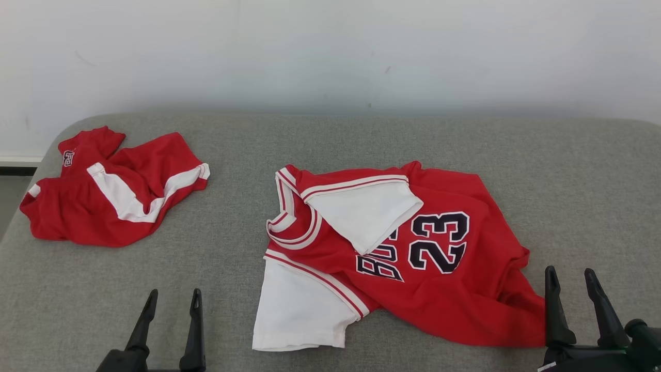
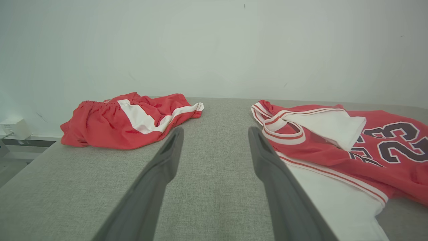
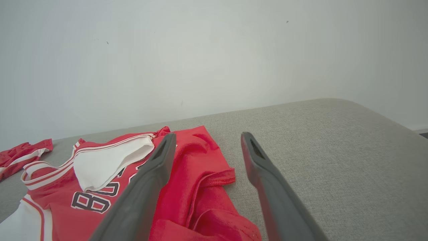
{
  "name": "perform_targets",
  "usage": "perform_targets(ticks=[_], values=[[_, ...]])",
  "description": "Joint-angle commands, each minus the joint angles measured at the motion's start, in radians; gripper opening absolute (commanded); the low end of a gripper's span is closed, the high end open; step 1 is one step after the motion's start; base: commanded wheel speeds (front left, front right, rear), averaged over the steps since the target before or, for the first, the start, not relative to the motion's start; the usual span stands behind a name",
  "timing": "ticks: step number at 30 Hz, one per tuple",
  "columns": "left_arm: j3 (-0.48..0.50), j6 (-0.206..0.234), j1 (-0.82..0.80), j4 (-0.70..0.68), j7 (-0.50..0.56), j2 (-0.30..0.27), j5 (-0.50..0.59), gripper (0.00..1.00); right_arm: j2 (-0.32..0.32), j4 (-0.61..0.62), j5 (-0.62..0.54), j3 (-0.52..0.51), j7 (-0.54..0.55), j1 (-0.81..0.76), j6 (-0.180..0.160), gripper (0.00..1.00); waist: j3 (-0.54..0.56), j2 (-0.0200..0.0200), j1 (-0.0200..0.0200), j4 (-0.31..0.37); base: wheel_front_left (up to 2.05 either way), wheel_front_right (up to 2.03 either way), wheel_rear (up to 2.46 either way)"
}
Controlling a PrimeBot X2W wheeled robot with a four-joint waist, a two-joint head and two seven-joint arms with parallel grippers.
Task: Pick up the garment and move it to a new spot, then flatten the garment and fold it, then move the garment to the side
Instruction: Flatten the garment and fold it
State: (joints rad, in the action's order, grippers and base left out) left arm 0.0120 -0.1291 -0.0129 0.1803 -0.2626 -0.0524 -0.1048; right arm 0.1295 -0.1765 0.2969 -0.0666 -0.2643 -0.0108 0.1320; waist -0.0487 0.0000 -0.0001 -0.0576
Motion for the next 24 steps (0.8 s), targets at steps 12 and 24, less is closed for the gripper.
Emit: perform_targets(ticks=[12, 24], values=[[0.005, 0.001, -0.034, -0.013, -0.003, -0.010, 0.039, 1.00, -0.004, 0.059, -0.013, 0.012, 0.000, -0.019, -0.003, 1.00, -0.017, 0.0000, 0.0001, 0.023, 0.00, 0.00, 0.00], [-0.135, 0.000, -0.278, 0.195, -0.003, -0.106, -0.012, 1.00, -0.019, 0.036, -0.008, 0.024, 0.000, 0.027, -0.003, 1.00, -0.107, 0.0000, 0.0001, 0.125, 0.00, 0.00, 0.00]])
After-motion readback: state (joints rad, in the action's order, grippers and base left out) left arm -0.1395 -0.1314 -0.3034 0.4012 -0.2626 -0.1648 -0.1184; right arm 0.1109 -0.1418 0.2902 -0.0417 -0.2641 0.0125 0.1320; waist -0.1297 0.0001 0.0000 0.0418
